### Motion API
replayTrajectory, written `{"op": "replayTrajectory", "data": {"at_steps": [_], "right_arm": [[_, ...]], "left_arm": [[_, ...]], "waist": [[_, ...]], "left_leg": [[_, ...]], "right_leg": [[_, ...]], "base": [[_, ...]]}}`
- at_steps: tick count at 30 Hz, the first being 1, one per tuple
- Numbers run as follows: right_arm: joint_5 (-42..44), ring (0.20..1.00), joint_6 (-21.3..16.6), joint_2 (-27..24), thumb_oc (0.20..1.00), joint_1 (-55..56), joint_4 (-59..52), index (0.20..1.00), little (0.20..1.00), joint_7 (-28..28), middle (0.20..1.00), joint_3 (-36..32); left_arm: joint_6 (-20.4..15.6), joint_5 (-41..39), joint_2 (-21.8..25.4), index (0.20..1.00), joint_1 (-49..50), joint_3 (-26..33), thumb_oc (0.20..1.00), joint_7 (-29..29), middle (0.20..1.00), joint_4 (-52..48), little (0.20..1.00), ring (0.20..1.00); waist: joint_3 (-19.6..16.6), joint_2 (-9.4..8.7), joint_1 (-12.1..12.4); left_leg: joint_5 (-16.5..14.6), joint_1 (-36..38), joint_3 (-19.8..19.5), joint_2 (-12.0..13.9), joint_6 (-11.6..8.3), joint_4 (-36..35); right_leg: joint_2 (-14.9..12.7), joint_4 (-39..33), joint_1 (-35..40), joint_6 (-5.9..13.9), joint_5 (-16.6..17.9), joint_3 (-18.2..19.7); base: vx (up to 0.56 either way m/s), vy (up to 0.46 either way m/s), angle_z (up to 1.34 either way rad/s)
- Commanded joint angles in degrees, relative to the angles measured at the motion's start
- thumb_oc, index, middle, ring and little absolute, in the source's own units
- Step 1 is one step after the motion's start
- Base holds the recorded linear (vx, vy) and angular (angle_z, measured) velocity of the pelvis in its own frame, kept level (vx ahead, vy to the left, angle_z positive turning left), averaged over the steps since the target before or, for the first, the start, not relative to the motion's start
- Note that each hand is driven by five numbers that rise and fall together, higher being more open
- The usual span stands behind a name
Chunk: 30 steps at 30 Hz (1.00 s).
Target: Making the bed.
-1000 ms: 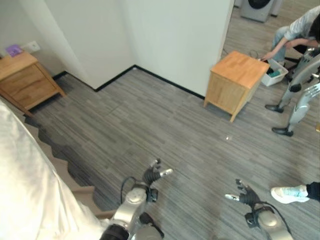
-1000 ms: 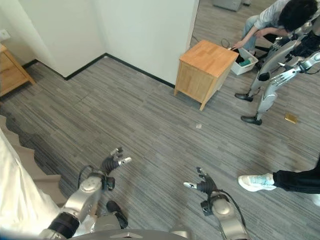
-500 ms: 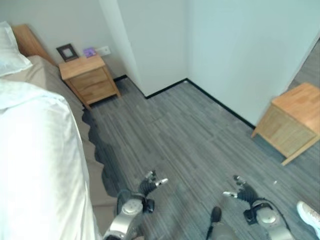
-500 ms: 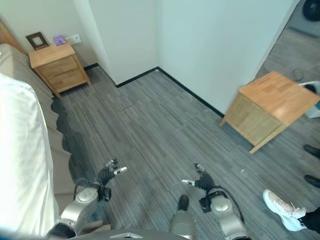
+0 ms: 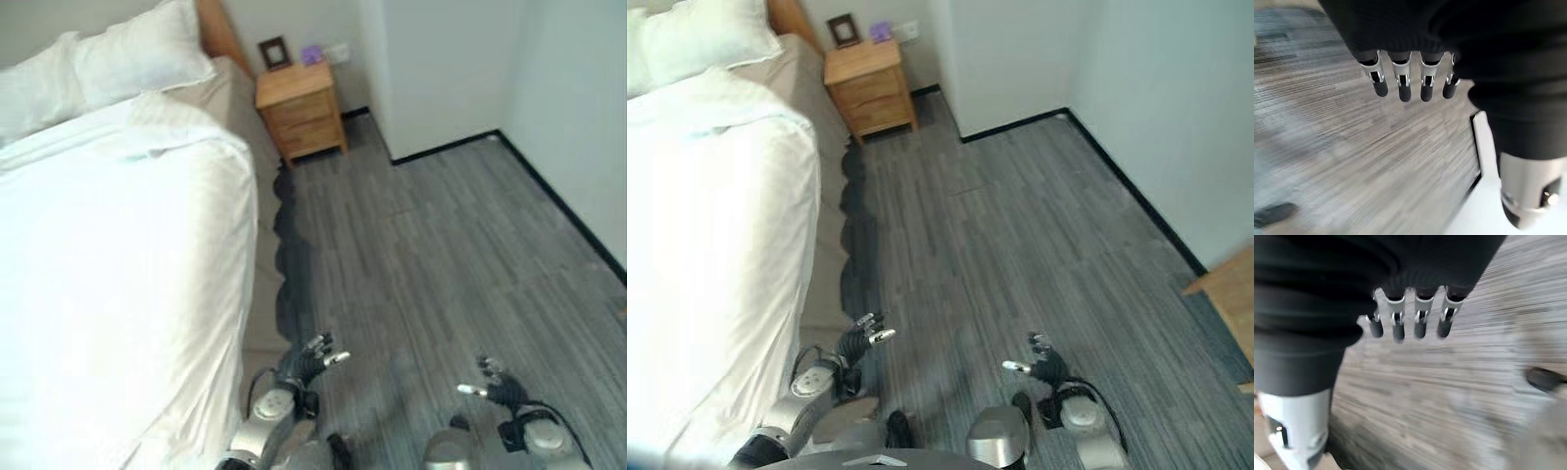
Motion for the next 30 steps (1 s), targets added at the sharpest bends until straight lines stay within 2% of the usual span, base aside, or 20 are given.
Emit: {"op": "replayTrajectory", "data": {"at_steps": [1, 3, 5, 6, 7, 10, 11, 13, 14, 15, 16, 17, 18, 19, 21, 23, 24, 26, 28, 30], "right_arm": [[2.17, 1.0, -1.81, -0.58, 1.0, -0.49, -2.97, 1.0, 1.0, -0.13, 1.0, 2.2], [2.11, 1.0, -1.32, -0.34, 1.0, -0.83, -3.18, 1.0, 1.0, 0.38, 1.0, 2.36], [1.99, 1.0, -1.44, -0.24, 1.0, -1.01, -2.99, 1.0, 1.0, 0.53, 1.0, 2.93], [1.84, 1.0, -1.56, 0.08, 1.0, -0.93, -2.66, 1.0, 1.0, 0.82, 1.0, 3.35], [0.56, 1.0, -1.58, -0.01, 1.0, -1.34, -2.18, 1.0, 1.0, 1.12, 1.0, 4.18], [0.22, 1.0, -1.62, 0.01, 1.0, -1.79, -1.95, 1.0, 1.0, 1.17, 1.0, 4.65], [-0.29, 1.0, -1.48, 0.28, 1.0, -2.28, -2.1, 1.0, 1.0, 1.57, 1.0, 5.13], [-0.84, 1.0, -1.49, 1.17, 1.0, -2.48, -2.58, 1.0, 1.0, 1.9, 1.0, 5.4], [-0.71, 1.0, -1.52, 2.44, 1.0, -2.79, -3.42, 1.0, 1.0, 2.07, 1.0, 5.48], [-0.72, 1.0, -1.52, 2.45, 1.0, -2.84, -3.41, 1.0, 1.0, 2.07, 1.0, 5.49], [-0.65, 1.0, -1.53, 3.35, 1.0, -3.56, -3.99, 1.0, 1.0, 2.26, 1.0, 5.6], [-0.65, 1.0, -1.52, 3.35, 1.0, -3.62, -3.98, 1.0, 1.0, 2.26, 1.0, 5.62], [-0.79, 1.0, -1.39, 3.86, 1.0, -3.83, -4.06, 1.0, 1.0, 2.01, 1.0, 5.6], [-0.78, 1.0, -1.3, 4.17, 1.0, -3.79, -3.89, 1.0, 1.0, 1.8, 1.0, 5.56], [-0.38, 1.0, -1.05, 4.75, 1.0, -3.41, -3.86, 1.0, 1.0, 1.11, 1.0, 4.87], [0.16, 1.0, -0.85, 5.09, 1.0, -2.58, -4.05, 1.0, 1.0, 0.45, 1.0, 4.07], [0.95, 1.0, -0.89, 5.39, 1.0, -2.06, -4.12, 1.0, 1.0, 0.13, 1.0, 3.58], [2.28, 1.0, -1.01, 5.99, 1.0, -1.22, -3.86, 1.0, 1.0, -0.06, 1.0, 3.35], [3.36, 1.0, -1.38, 6.28, 1.0, 0.42, -4.59, 1.0, 1.0, 0.19, 1.0, 3.6], [3.4, 1.0, -1.54, 6.07, 1.0, 0.6, -4.59, 1.0, 1.0, 0.48, 1.0, 3.76]], "left_arm": [[-0.72, -5.52, 1.98, 1.0, -1.61, 1.56, 1.0, -1.61, 1.0, -2.28, 1.0, 1.0], [0.04, -6.39, 1.23, 1.0, -1.46, 1.96, 1.0, -2.1, 1.0, -1.59, 1.0, 1.0], [0.03, -6.26, 0.62, 1.0, -1.33, 1.75, 1.0, -2.55, 1.0, -0.77, 1.0, 1.0], [0.08, -5.95, 0.31, 1.0, -1.22, 1.72, 1.0, -2.89, 1.0, -0.34, 1.0, 1.0], [-0.08, -5.83, 0.02, 1.0, -0.96, 1.62, 1.0, -3.22, 1.0, -0.26, 1.0, 1.0], [-0.17, -5.86, -0.08, 1.0, -0.71, 1.72, 1.0, -3.15, 1.0, -0.3, 1.0, 1.0], [0.13, -6.6, 0.17, 1.0, 0.17, 2.2, 1.0, -3.34, 1.0, -0.53, 1.0, 1.0], [0.28, -6.57, 0.78, 1.0, 1.17, 3.08, 1.0, -3.29, 1.0, -1.1, 1.0, 1.0], [0.24, -6.22, 1.61, 1.0, 1.65, 4.36, 1.0, -2.67, 1.0, -1.91, 1.0, 1.0], [0.25, -6.23, 1.63, 1.0, 1.63, 4.4, 1.0, -2.67, 1.0, -1.94, 1.0, 1.0], [-0.26, -6.16, 2.45, 1.0, 1.82, 5.86, 1.0, -1.09, 1.0, -2.85, 1.0, 1.0], [-0.25, -6.17, 2.45, 1.0, 1.78, 5.9, 1.0, -1.09, 1.0, -2.86, 1.0, 1.0], [-0.43, -6.35, 2.38, 1.0, 1.82, 6.53, 1.0, 0.28, 1.0, -2.57, 1.0, 1.0], [-0.41, -6.74, 2.33, 1.0, 1.76, 6.88, 1.0, 0.81, 1.0, -2.39, 1.0, 1.0], [-0.63, -7.21, 2.25, 1.0, 1.53, 7.78, 1.0, 2.16, 1.0, -1.09, 1.0, 1.0], [-0.64, -7.95, 1.98, 1.0, 1.45, 8.2, 1.0, 2.68, 1.0, -0.89, 1.0, 1.0], [-0.59, -7.95, 1.9, 1.0, 1.24, 7.93, 1.0, 2.75, 1.0, -0.41, 1.0, 1.0], [-0.66, -7.26, 1.55, 1.0, 0.35, 7.21, 1.0, 2.55, 1.0, 0.92, 1.0, 1.0], [-0.76, -6.43, 0.69, 1.0, -0.51, 6.2, 1.0, 2.15, 1.0, 2.83, 1.0, 1.0], [-0.97, -6.1, 0.35, 1.0, -0.41, 5.82, 1.0, 1.92, 1.0, 2.72, 1.0, 1.0]], "waist": [[-0.05, -2.14, -0.12], [-0.31, -1.71, 0.37], [-0.45, -1.03, 0.97], [-0.64, -0.72, 1.02], [-1.19, 0.21, 1.6], [-1.18, 0.16, 2.03], [-1.83, -0.48, 2.7], [-3.19, -1.41, 3.42], [-3.25, -2.58, 4.27], [-3.38, -2.46, 4.46], [-2.18, -3.2, 4.65], [-2.33, -3.07, 4.84], [-1.71, -2.93, 4.76], [-1.32, -3.13, 4.75], [-0.8, -3.56, 4.31], [-1.07, -3.69, 3.88], [-1.39, -3.94, 3.2], [-2.09, -4.55, 1.57], [-3.61, -5.39, -0.12], [-3.84, -5.46, -0.25]], "left_leg": [[2.14, 2.79, 12.15, 6.32, -1.0, 7.78], [1.23, 2.44, 13.56, 5.88, -0.09, 2.6], [-0.3, 1.94, 11.64, 2.71, 1.7, -8.47], [-0.15, 2.45, 10.99, 1.54, 2.3, -12.72], [1.87, 2.83, 10.02, 0.72, 2.77, -18.73], [2.9, 3.08, 8.87, 0.33, 2.88, -20.36], [2.6, 4.43, 7.93, -0.37, 3.66, -23.77], [2.13, 6.18, 8.83, -0.67, 4.48, -24.83], [0.7, 7.78, 9.86, -0.95, 5.9, -25.3], [0.82, 7.57, 10.05, -0.77, 5.94, -25.3], [-1.79, 9.95, 10.93, -1.4, 7.68, -25.3], [-1.67, 9.72, 11.13, -1.22, 7.7, -25.3], [-2.37, 10.52, 10.94, -0.99, 8.1, -25.3], [-2.88, 10.95, 10.63, -1.19, 8.18, -25.3], [-3.52, 11.53, 9.16, -1.89, 8.2, -25.3], [-4.13, 11.31, 7.94, -2.55, 7.8, -25.3], [-4.62, 11.19, 6.78, -2.99, 7.56, -25.3], [-5.38, 11.06, 4.12, -3.96, 7.13, -25.3], [-6.61, 12.07, 1.22, -5.31, 7.07, -25.3], [-6.8, 12.4, 1.02, -5.74, 7.05, -25.3]], "right_leg": [[3.33, -11.14, 3.04, 0.06, 4.19, -1.79], [4.81, -11.14, 3.73, -0.23, 3.18, -0.91], [6.26, -11.14, 4.62, 0.73, 1.81, -0.49], [6.83, -11.14, 4.91, 1.02, 1.46, -0.29], [8.03, -11.14, 5.46, 1.28, 0.95, -0.33], [8.4, -11.14, 6.54, 1.17, 0.25, -0.45], [8.81, -11.14, 7.76, 1.56, -0.26, -0.32], [8.61, -8.32, 7.58, 2.14, -1.04, -0.62], [7.75, 0.76, 4.9, 3.13, -2.39, -0.7], [7.88, 0.93, 4.47, 3.05, -2.27, -0.48], [4.62, 12.74, -2.18, 6.76, 0.12, -0.42], [4.81, 12.7, -2.54, 6.67, 0.37, -0.23], [3.89, 16.41, -4.38, 8.34, 2.24, 0.43], [3.08, 17.53, -5.8, 8.46, 2.94, 0.78], [2.68, 15.43, -7.84, 7.74, 3.15, 2.54], [2.41, 9.67, -7.24, 6.72, 2.3, 4.38], [2.97, 5.3, -6.85, 6.31, 2.36, 6.42], [2.25, -1.83, -6.1, 6.41, 3.85, 12.32], [2.62, -5.79, -5.47, 6.39, 5.55, 17.74], [1.87, -7.46, -4.16, 6.55, 6.24, 16.78]], "base": [[0.15, -0.04, 0.02], [0.25, -0.011, 0.3], [0.28, 0.05, 0.01], [0.3, 0.089, -0.02], [0.22, 0.072, 0.03], [0.2, 0.063, 0.06], [0.3, 0.103, 0.11], [0.26, 0.107, 0.06], [0.06, 0.062, -0.12], [0.08, 0.125, -0.24], [0.0, 0.066, -0.29], [0.04, 0.096, -0.34], [0.04, 0.034, -0.17], [0.1, 0.035, 0.01], [0.15, -0.015, 0.34], [0.17, -0.066, 0.43], [0.19, -0.075, 0.46], [0.19, -0.068, 0.84], [0.23, -0.026, 1.63], [0.15, -0.023, 0.9]]}}
